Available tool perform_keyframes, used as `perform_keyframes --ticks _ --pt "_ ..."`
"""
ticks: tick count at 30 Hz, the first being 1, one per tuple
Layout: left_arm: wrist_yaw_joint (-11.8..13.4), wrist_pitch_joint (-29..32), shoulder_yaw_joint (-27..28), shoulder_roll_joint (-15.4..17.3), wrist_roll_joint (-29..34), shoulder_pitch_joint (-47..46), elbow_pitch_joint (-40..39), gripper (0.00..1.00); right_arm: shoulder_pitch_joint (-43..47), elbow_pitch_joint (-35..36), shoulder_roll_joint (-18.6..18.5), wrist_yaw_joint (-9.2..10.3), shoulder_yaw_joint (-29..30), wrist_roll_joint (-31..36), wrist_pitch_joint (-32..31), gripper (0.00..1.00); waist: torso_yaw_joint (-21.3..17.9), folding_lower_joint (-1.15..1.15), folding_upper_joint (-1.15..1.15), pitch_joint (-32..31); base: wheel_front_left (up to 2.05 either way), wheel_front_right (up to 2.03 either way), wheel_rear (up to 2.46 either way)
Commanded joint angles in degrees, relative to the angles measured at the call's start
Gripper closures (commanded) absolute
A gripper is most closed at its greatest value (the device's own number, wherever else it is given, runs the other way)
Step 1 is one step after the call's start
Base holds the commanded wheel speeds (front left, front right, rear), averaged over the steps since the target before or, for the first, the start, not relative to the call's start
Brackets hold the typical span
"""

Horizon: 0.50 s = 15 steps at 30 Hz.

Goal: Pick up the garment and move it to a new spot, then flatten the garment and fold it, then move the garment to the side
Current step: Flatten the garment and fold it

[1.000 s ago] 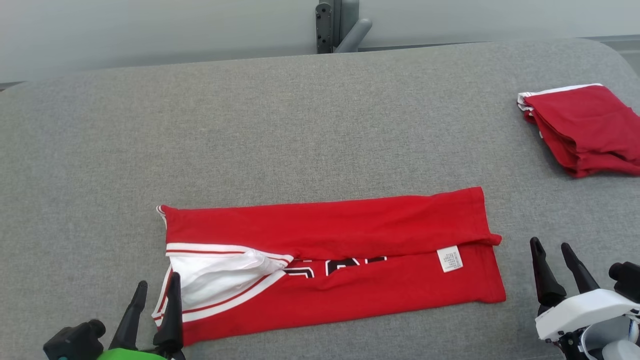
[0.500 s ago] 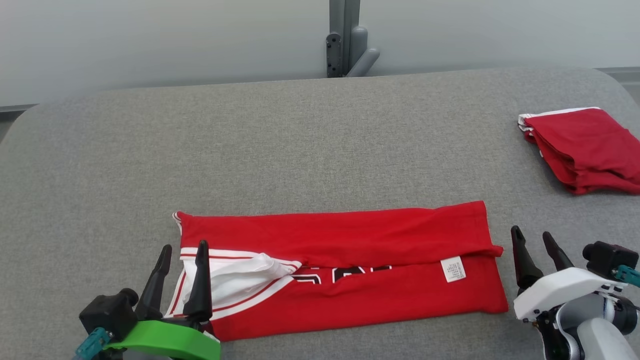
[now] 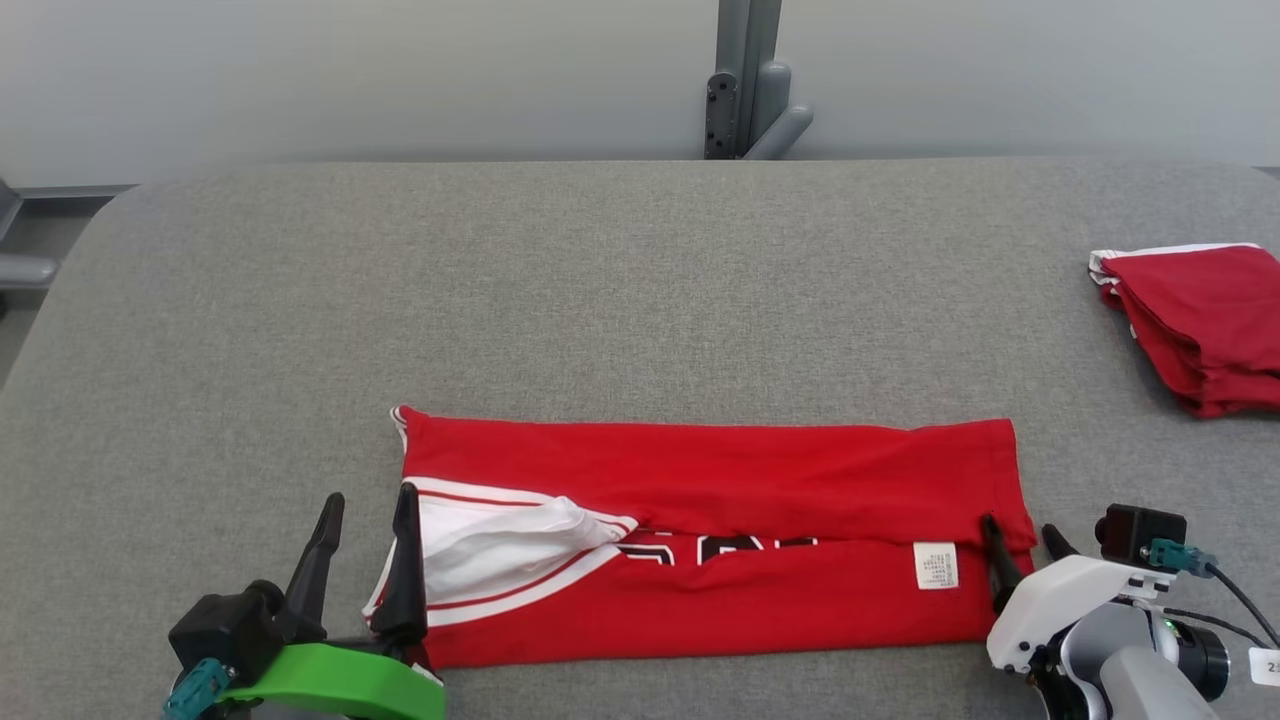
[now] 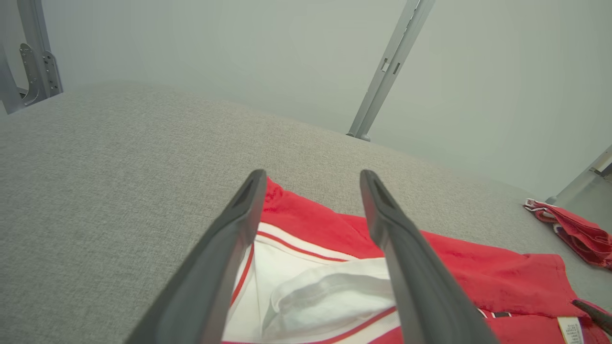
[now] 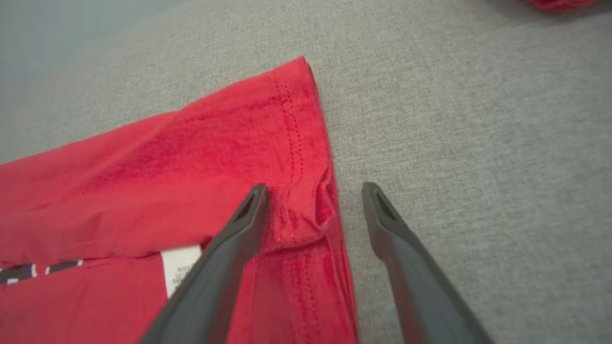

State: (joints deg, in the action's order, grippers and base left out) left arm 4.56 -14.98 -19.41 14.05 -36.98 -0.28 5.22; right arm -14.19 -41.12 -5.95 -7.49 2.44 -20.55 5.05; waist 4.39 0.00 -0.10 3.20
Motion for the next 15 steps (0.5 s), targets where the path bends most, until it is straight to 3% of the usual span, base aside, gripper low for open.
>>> perform_keyframes --ticks 1,9,10,11,12,14,15 --pt "-0.37 -0.20 0.47 -0.23 0.38 0.56 0.11 0.00 -0.67 -1.47 -0.04 0.01 -0.05 0.74 0.07 0.00 0.18 0.00 0.10 0.16 0.00 0.00 0.00" --pt "-1.08 -0.20 2.32 -1.21 1.46 1.08 0.26 0.00 -0.54 -5.07 0.48 0.01 -2.89 0.69 -0.14 0.00 -0.54 0.00 0.10 0.81 0.00 0.00 0.00" --pt "-1.17 -0.20 2.49 -1.30 1.48 1.10 0.34 0.00 -0.63 -5.21 0.50 0.01 -3.32 0.58 -0.10 0.36 -0.69 0.00 0.10 0.87 0.00 0.00 0.00" --pt "-1.24 -0.20 2.62 -1.38 1.65 1.07 0.39 0.00 -0.76 -5.30 0.57 0.01 -3.80 0.50 -0.06 0.62 -0.83 0.00 0.10 0.94 0.00 0.00 0.00" --pt "-1.25 -0.20 2.73 -1.49 1.79 0.99 0.44 0.00 -0.92 -5.44 0.63 0.01 -4.27 0.36 -0.13 0.69 -0.95 0.00 0.10 1.00 0.00 0.00 0.00" --pt "-1.51 -0.20 2.86 -1.62 1.93 0.78 0.61 0.00 -1.34 -5.80 0.55 0.01 -4.98 0.16 -0.22 0.99 -1.14 0.00 0.10 1.13 0.00 0.00 0.00" --pt "-1.56 -0.20 2.94 -1.69 1.96 0.67 0.66 0.00 -1.57 -6.01 0.49 0.01 -5.26 0.05 -0.23 1.00 -1.20 0.00 0.10 1.19 0.00 0.00 0.00"
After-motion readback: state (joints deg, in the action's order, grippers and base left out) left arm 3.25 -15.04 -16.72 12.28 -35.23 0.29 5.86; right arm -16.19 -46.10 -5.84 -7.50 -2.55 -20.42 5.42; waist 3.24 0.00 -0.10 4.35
